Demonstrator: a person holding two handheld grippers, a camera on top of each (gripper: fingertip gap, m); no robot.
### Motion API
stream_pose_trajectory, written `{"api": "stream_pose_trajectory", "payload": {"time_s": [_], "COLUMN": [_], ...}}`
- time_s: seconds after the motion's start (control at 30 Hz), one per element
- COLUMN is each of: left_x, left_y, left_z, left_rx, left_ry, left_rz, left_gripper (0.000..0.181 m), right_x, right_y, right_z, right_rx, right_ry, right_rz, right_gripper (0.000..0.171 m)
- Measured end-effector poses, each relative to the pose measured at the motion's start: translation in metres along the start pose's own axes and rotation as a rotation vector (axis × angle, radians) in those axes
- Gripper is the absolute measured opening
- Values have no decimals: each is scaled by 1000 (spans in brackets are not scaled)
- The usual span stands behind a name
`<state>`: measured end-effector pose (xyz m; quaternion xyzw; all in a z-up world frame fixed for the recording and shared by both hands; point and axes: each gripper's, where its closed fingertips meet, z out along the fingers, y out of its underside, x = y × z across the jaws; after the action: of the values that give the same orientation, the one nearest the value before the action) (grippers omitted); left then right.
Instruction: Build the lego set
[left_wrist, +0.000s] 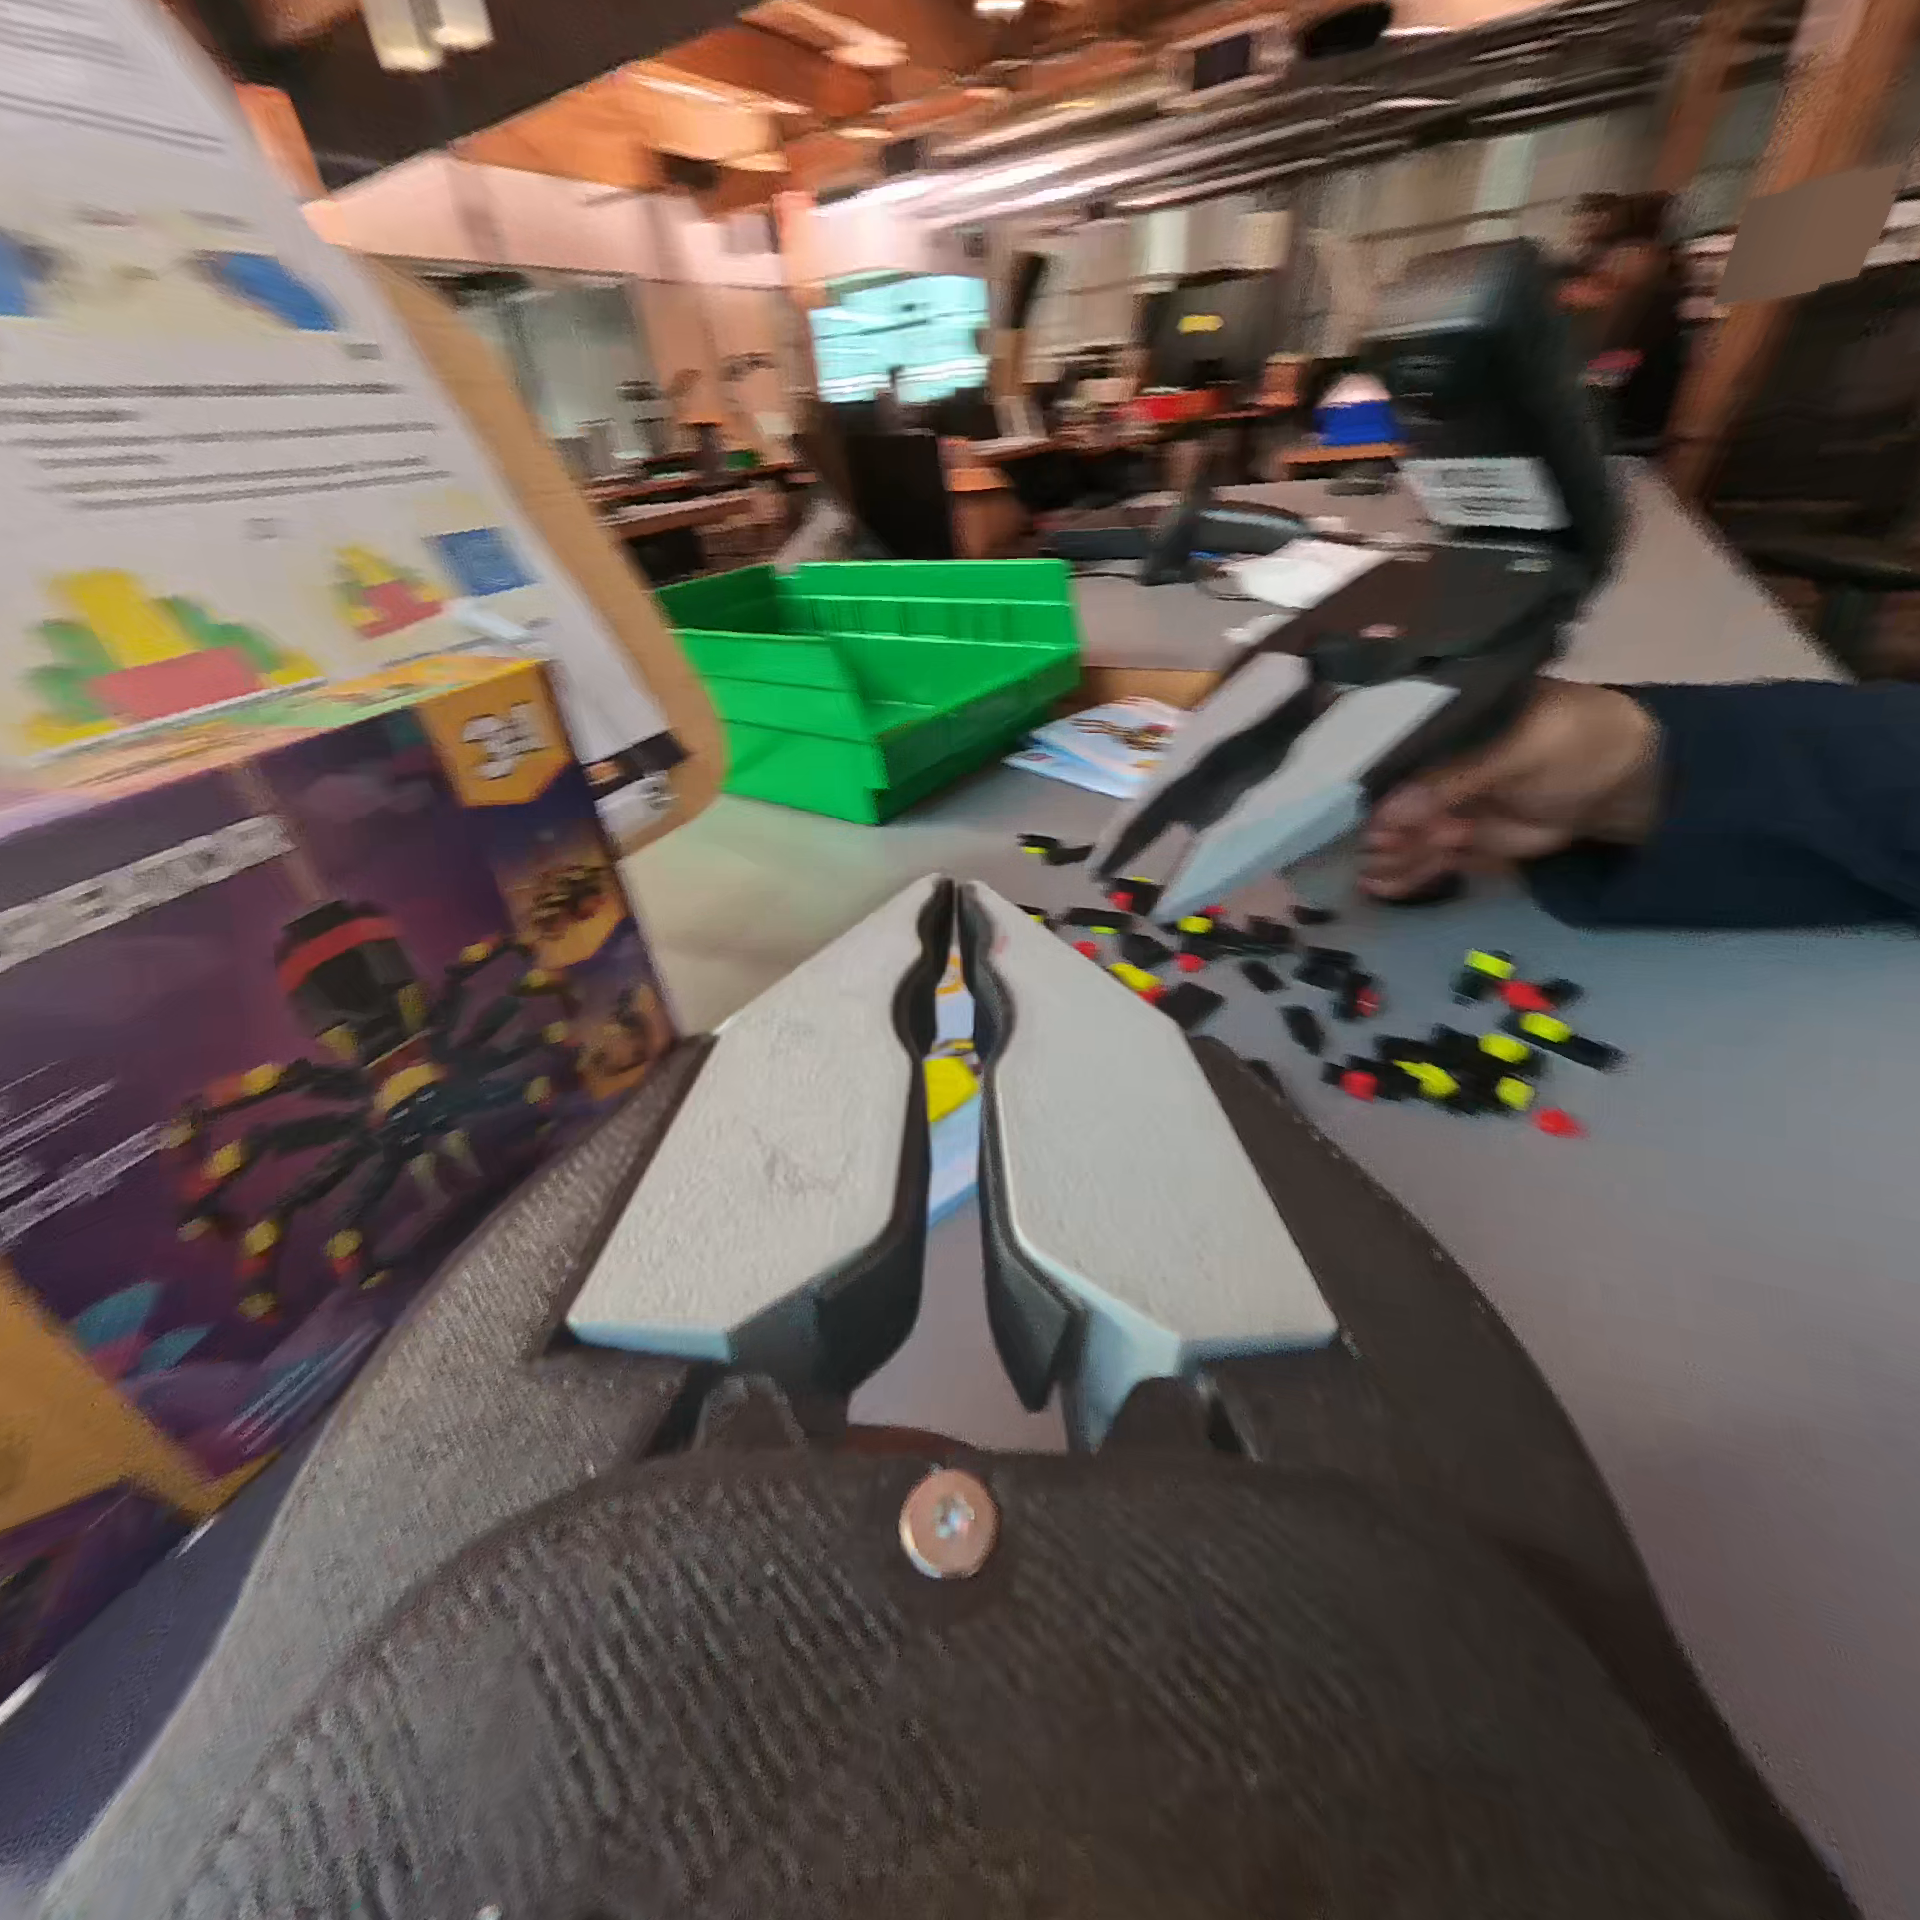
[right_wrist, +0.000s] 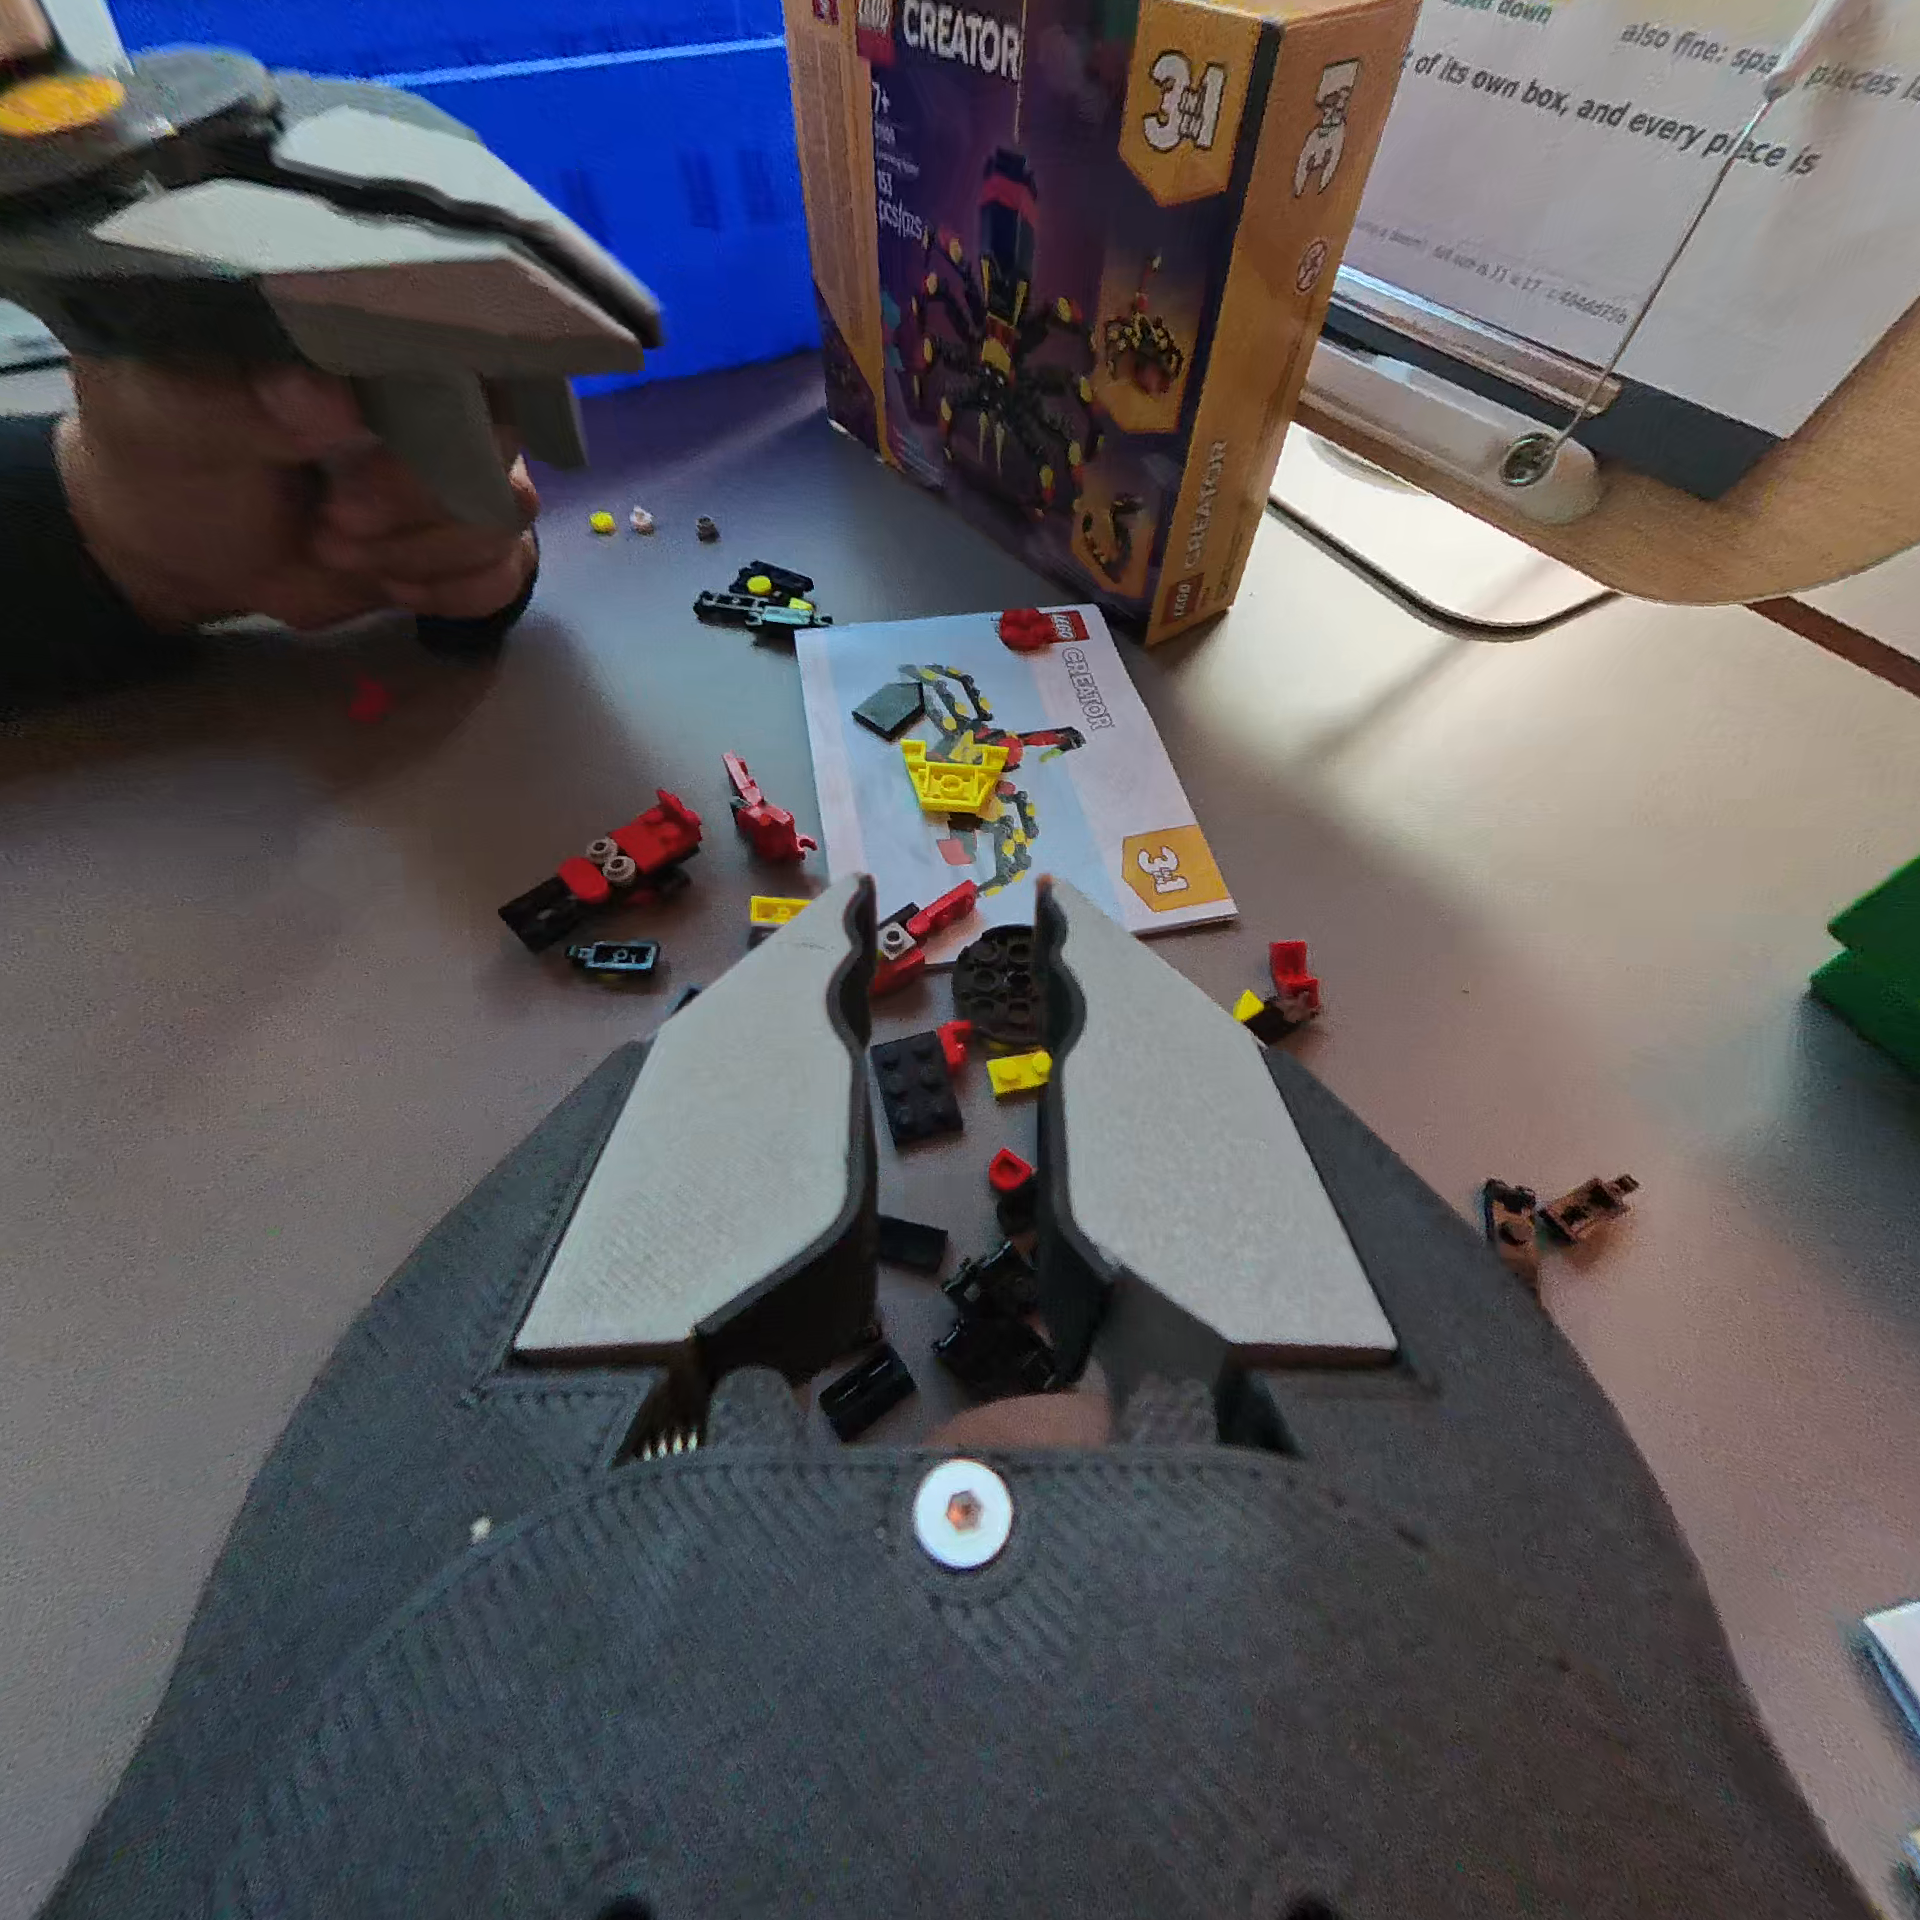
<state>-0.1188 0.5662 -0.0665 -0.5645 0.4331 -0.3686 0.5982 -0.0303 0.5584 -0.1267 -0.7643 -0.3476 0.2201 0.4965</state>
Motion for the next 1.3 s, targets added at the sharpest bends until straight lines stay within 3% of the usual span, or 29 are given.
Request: {"api": "stream_pose_trajectory", "payload": {"time_s": [0.07,0.2,0.4,0.5,0.6,0.8,0.93,1.07,1.3], "left_x": [6,-3,0,-1,-6,-3,14,20,26], "left_y": [-2,0,4,6,14,25,22,17,14], "left_z": [-3,-5,-1,1,4,12,17,17,15], "left_rx": [17,4,-31,-49,-102,-182,-171,-143,-124], "left_ry": [79,59,61,39,25,57,153,196,233], "left_rz": [-24,-35,8,14,-50,-205,-320,-367,-389], "left_gripper": [0,0,0,0,0,23,27,15,8], "right_x": [-6,-14,-11,-3,0,-23,-48,-57,-60], "right_y": [8,21,34,21,-12,-36,-47,-50,-51], "right_z": [8,26,39,40,36,32,28,27,25], "right_rx": [-71,-200,-313,-239,-63,100,185,202,207], "right_ry": [-9,-30,-59,-9,112,300,300,334,340], "right_rz": [-49,-125,-141,-285,-575,-1057,-1116,-1171,-1172], "right_gripper": [29,35,13,12,13,13,13,12,12]}}
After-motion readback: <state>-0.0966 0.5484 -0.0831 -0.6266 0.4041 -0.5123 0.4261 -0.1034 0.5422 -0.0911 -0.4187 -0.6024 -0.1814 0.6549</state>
